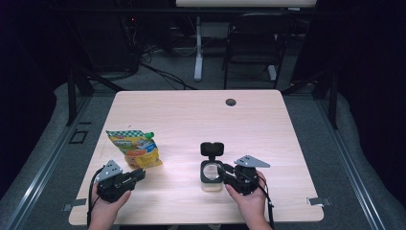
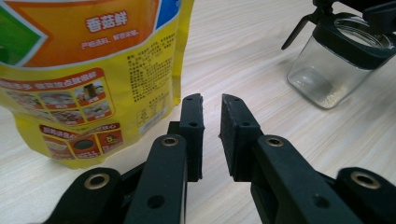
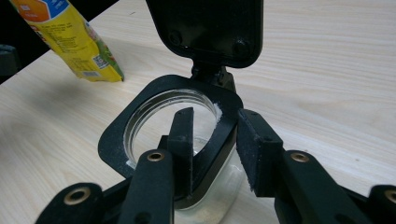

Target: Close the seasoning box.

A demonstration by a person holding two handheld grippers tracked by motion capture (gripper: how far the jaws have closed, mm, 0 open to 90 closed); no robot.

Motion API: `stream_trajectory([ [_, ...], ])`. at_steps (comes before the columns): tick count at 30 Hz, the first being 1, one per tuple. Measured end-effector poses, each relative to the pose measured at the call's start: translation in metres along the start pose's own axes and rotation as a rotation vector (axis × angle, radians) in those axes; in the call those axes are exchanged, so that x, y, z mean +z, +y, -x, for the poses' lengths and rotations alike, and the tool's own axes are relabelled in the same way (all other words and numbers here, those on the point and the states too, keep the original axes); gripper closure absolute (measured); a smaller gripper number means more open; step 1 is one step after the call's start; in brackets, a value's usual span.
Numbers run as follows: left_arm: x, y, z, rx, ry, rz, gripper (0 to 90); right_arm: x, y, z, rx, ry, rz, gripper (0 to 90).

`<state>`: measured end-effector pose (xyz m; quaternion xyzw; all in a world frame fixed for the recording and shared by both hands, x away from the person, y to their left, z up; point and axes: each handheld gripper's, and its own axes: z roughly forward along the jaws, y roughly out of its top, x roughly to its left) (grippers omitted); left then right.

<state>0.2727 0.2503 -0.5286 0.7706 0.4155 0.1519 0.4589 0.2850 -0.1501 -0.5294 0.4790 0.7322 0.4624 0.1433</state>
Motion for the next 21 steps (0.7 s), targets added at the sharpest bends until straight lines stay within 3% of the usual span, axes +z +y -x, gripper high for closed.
stream_trajectory([
  [6, -0.005, 0.000, -0.005, -0.009, 0.011, 0.013, 78.9, 0.001, -0.001, -0.011, -0.026, -0.002, -0.009, 66.4],
  [12, -0.008, 0.000, -0.008, -0.016, 0.026, 0.018, 77.4, -0.003, 0.004, -0.012, -0.056, 0.003, 0.000, 66.2],
  [21, -0.012, 0.002, -0.011, -0.024, 0.035, 0.018, 75.3, -0.017, 0.025, -0.019, -0.174, -0.037, 0.047, 66.3],
])
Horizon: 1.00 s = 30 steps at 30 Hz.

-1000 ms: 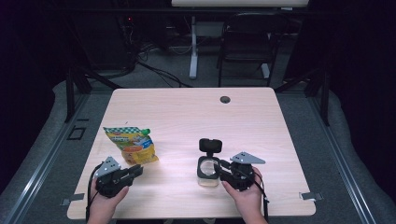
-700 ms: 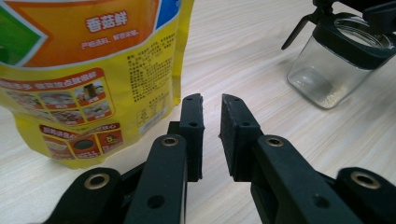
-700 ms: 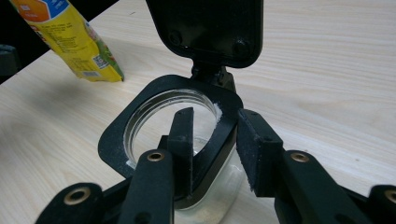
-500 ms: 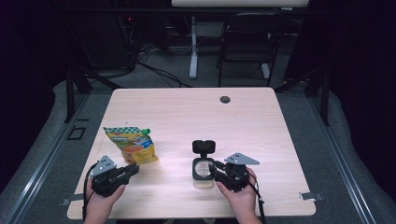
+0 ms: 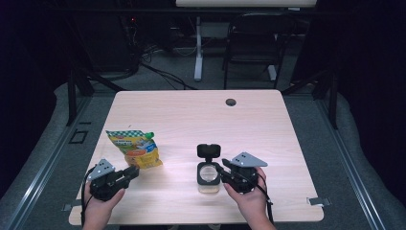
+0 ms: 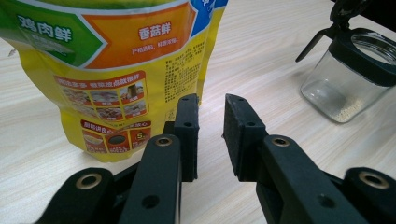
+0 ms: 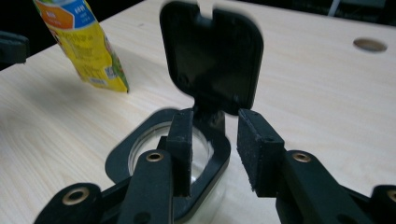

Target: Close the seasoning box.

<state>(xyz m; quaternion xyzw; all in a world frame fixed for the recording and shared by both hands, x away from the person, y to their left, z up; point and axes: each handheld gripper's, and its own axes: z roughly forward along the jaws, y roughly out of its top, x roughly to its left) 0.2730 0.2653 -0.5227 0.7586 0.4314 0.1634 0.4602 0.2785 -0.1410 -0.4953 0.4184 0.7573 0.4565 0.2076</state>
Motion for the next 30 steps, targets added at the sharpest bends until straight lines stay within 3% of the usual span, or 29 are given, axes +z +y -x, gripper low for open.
stream_trajectory([
  [6, -0.004, 0.002, -0.003, -0.013, 0.005, 0.022, 71.5, -0.003, 0.023, -0.001, -0.054, 0.040, 0.012, 64.4],
  [10, -0.011, 0.008, -0.006, -0.023, 0.014, 0.037, 67.1, -0.001, 0.034, -0.004, -0.057, 0.078, 0.018, 64.0],
  [14, -0.018, 0.016, -0.011, -0.061, 0.022, 0.071, 60.0, 0.007, 0.044, -0.012, -0.091, 0.098, 0.015, 64.6],
  [19, -0.021, 0.021, -0.017, -0.076, 0.039, 0.087, 56.1, 0.019, 0.055, -0.021, -0.113, 0.142, 0.025, 64.0],
  [22, -0.021, 0.021, -0.020, -0.079, 0.045, 0.082, 56.0, 0.029, 0.064, -0.029, -0.131, 0.161, 0.038, 60.8],
  [26, -0.021, 0.016, -0.022, -0.077, 0.049, 0.084, 56.9, 0.040, 0.076, -0.038, -0.172, 0.193, 0.045, 66.2],
  [30, -0.016, 0.007, -0.021, -0.075, 0.045, 0.049, 58.2, 0.051, 0.087, -0.044, -0.176, 0.229, 0.037, 64.9],
])
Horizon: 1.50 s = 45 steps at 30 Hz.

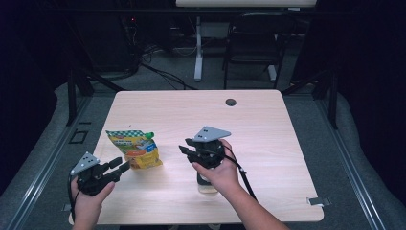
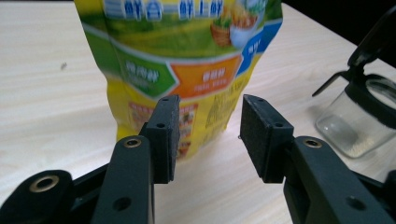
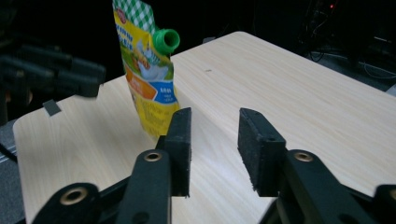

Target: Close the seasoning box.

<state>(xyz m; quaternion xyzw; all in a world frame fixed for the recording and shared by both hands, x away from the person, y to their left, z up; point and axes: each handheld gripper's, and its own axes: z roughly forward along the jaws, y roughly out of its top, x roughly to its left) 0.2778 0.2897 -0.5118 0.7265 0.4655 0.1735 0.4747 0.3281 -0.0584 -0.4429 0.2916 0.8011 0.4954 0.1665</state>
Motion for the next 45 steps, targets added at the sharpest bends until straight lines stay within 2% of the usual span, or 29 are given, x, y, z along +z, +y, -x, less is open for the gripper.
stream_trajectory([
  [2, 0.002, -0.004, 0.001, 0.009, -0.005, -0.013, 59.0, 0.006, 0.004, 0.000, 0.013, -0.001, 0.003, 64.6],
  [5, 0.004, -0.007, 0.002, 0.020, -0.011, -0.022, 60.1, 0.014, 0.010, 0.005, 0.047, 0.025, 0.004, 65.6],
  [7, 0.005, -0.008, 0.002, 0.021, -0.011, -0.007, 60.6, 0.018, 0.012, 0.007, 0.056, 0.024, 0.029, 66.2],
  [10, 0.003, -0.009, 0.000, 0.020, -0.007, -0.018, 60.7, 0.023, 0.016, 0.009, 0.069, 0.042, 0.043, 66.6],
  [19, 0.004, -0.011, -0.003, 0.011, 0.002, -0.017, 61.4, 0.043, 0.029, 0.001, 0.031, 0.078, 0.034, 65.1],
  [25, 0.001, -0.011, -0.003, 0.008, 0.009, -0.011, 61.7, 0.061, 0.032, -0.002, 0.048, 0.112, 0.030, 65.1],
  [30, 0.003, -0.013, -0.002, 0.012, 0.004, -0.026, 62.0, 0.074, 0.033, -0.006, 0.033, 0.145, 0.013, 63.7],
  [38, 0.002, -0.012, -0.002, 0.010, 0.008, -0.026, 62.1, 0.085, 0.036, -0.012, 0.029, 0.174, 0.004, 61.5],
  [42, 0.002, -0.012, -0.003, 0.011, 0.007, -0.017, 62.0, 0.090, 0.037, -0.012, 0.038, 0.188, 0.008, 62.6],
  [45, 0.001, -0.012, -0.004, 0.010, 0.008, -0.022, 62.0, 0.092, 0.036, -0.012, 0.029, 0.193, 0.002, 67.8],
])
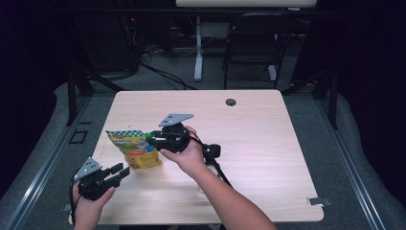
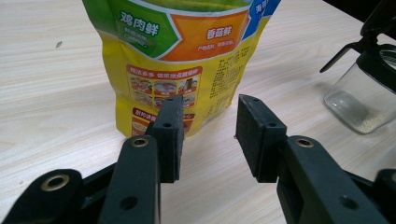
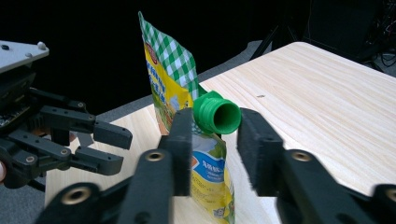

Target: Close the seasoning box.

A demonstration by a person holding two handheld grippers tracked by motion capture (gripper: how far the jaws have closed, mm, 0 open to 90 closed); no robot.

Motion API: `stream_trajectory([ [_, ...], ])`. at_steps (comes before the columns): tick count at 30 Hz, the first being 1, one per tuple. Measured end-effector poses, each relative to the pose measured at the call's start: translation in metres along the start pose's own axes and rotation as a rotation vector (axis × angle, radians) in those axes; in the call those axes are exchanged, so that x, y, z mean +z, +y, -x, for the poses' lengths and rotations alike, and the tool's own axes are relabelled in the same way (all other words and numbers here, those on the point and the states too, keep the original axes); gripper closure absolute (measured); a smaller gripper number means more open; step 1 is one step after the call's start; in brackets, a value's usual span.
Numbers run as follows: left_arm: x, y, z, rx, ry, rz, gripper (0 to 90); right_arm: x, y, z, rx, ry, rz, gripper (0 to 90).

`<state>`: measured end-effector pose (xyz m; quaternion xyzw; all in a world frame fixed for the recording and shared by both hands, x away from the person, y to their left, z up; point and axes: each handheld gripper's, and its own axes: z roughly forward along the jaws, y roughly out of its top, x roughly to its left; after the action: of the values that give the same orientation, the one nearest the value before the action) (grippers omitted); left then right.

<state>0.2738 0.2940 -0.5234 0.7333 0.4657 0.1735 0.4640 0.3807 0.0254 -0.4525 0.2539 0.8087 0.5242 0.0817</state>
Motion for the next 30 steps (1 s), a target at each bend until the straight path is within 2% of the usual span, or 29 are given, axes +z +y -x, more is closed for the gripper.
stream_trajectory([
  [7, 0.000, 0.000, 0.000, -0.001, 0.003, 0.003, 62.2, -0.003, 0.000, 0.000, 0.010, 0.031, -0.003, 74.7],
  [12, 0.001, 0.000, 0.001, 0.002, 0.006, 0.004, 62.4, -0.006, -0.001, -0.006, -0.006, 0.046, -0.007, 75.0],
  [18, 0.000, 0.000, -0.001, 0.001, 0.008, -0.002, 62.5, -0.014, -0.004, -0.008, 0.003, 0.058, -0.011, 75.2],
  [30, 0.002, -0.001, -0.001, -0.003, 0.003, -0.008, 62.6, -0.054, -0.022, -0.011, 0.005, 0.076, -0.018, 75.4],
])
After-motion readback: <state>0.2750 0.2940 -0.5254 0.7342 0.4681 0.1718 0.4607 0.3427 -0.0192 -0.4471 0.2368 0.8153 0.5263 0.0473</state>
